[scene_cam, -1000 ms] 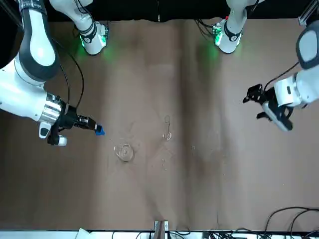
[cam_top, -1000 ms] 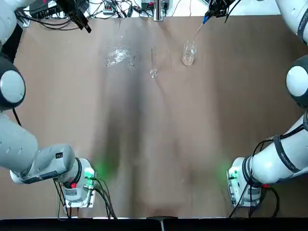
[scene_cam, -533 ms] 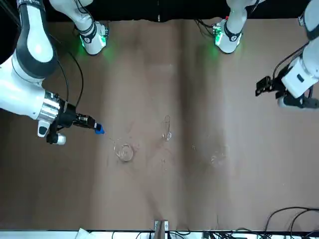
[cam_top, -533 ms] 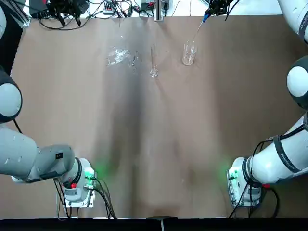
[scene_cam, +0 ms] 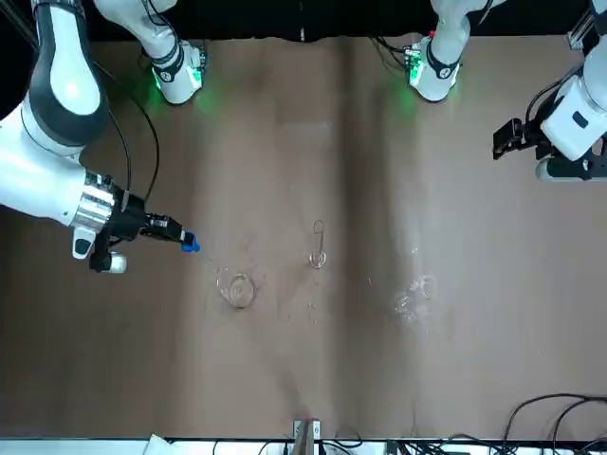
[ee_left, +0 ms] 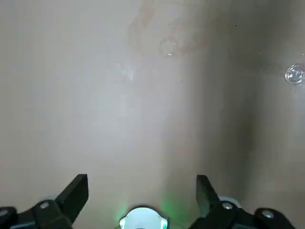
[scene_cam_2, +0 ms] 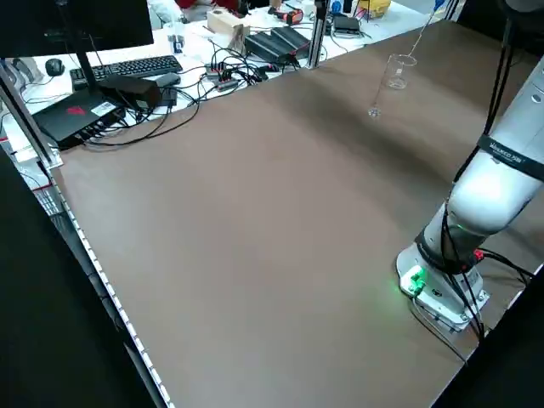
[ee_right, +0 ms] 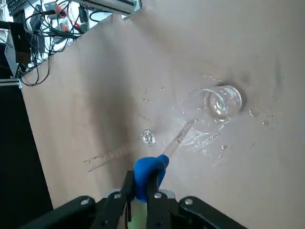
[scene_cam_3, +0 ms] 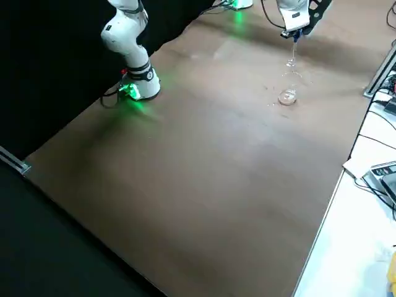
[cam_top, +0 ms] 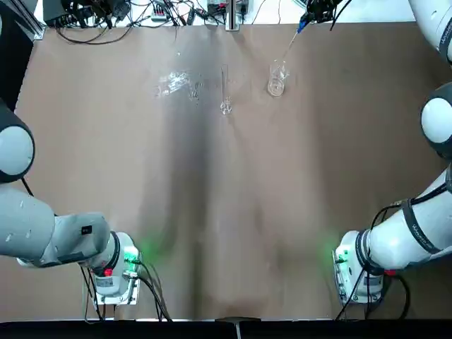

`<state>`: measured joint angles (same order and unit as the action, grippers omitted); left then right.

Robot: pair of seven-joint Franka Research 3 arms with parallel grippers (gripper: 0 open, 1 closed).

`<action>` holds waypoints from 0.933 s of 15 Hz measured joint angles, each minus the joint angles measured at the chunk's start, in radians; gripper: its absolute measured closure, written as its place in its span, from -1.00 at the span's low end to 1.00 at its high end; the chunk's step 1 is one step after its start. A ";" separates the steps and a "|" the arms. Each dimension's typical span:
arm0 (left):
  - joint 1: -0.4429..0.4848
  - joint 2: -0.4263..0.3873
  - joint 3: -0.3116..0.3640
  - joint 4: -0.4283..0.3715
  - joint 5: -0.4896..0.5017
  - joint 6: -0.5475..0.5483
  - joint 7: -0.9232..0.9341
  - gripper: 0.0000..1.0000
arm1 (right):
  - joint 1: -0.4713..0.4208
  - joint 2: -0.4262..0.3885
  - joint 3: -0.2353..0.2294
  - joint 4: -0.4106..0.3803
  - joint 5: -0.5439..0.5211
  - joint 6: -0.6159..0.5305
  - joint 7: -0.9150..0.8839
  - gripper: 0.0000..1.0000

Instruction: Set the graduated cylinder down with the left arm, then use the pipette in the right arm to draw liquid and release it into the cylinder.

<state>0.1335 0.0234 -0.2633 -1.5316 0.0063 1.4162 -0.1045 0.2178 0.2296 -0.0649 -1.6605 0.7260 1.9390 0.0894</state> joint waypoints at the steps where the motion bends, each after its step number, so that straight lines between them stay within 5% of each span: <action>1: 0.000 0.003 0.000 0.000 0.000 0.000 0.000 -1.00 | 0.000 -0.003 0.001 0.000 0.006 -0.001 0.003 0.71; 14: -0.019 0.038 -0.002 0.008 0.027 0.086 -0.129 -1.00 | 0.020 -0.024 0.009 0.016 0.101 -0.073 0.029 0.71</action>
<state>0.1143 0.0612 -0.2653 -1.5240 0.0334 1.5019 -0.2333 0.2381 0.2052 -0.0559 -1.6444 0.8268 1.8660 0.1188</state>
